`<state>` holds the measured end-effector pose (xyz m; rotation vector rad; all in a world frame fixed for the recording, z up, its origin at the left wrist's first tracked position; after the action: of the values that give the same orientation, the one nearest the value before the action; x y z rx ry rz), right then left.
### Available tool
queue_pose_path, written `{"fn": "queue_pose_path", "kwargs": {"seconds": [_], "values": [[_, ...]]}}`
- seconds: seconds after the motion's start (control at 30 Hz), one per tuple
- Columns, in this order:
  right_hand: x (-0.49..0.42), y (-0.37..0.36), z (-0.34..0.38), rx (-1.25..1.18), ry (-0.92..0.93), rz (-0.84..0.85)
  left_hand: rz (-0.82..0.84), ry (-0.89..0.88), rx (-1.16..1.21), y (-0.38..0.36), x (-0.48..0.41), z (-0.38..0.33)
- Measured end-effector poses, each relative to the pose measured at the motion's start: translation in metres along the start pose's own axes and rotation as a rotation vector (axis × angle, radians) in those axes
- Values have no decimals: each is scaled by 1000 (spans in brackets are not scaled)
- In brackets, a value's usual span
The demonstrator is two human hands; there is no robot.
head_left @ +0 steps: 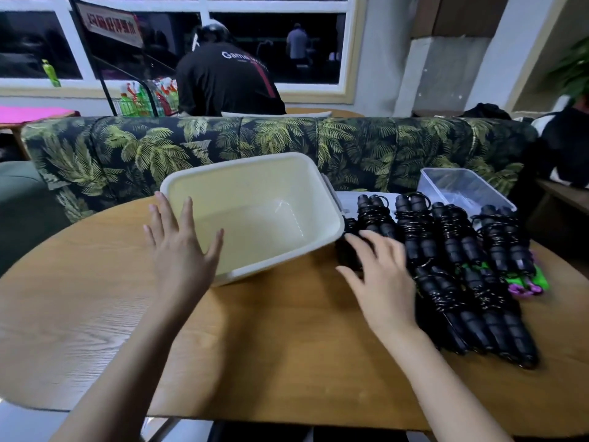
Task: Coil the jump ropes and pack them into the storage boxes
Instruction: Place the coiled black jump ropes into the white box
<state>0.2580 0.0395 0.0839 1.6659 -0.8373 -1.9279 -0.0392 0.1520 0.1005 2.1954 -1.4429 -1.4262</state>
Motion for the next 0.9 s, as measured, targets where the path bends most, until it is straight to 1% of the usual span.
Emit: {"fn": "queue_pose_path", "kwargs": {"seconds": [0.07,0.1,0.17,0.2,0.3,0.4,0.47,0.53,0.57,0.67,0.73,0.8,0.87,0.9], "values": [[14,-9,-36,110,-178,211,18,0,-4,-2,-2,-1],[23,-15,-47,178,-220,327,28,-5,-2,-3,-2,-1],[41,-25,-56,303,-235,526,35,-23,0,-5,-3,-2],[48,-28,-55,345,-227,581,39,-28,1,-6,-3,-2],[51,-27,-52,383,-215,614,53,-30,5,-8,-2,-4],[46,-23,-56,307,-270,585,61,-20,1,-8,-2,-5],[45,-20,-65,194,-341,541,68,-21,8,-9,-2,-7],[47,-14,-73,32,-440,466,75,-30,15,-11,-2,-9],[49,-11,-77,-85,-497,422,77,-36,13,-12,-2,-10],[49,-6,-74,-559,-634,303,83,-45,8,-17,-1,-16],[42,1,-65,-794,-652,229,85,-44,19,-20,-1,-20],[30,11,-53,-976,-636,170,85,-46,37,-24,-1,-23],[11,18,-36,-1143,-605,151,81,-51,62,-27,0,-26],[1,18,-25,-1239,-588,167,78,-52,78,-27,0,-27]]}}
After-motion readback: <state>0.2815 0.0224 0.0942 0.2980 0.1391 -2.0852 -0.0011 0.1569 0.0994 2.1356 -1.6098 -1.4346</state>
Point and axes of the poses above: each hand's wrist, its own x-axis away from the middle knuckle, its own y-axis out of the back of the hand, z = x × y, the point moved 9 cm from there along -x, towards the middle knuckle, and after that the axes turned 13 degrees about x, right-handed, at the moved point
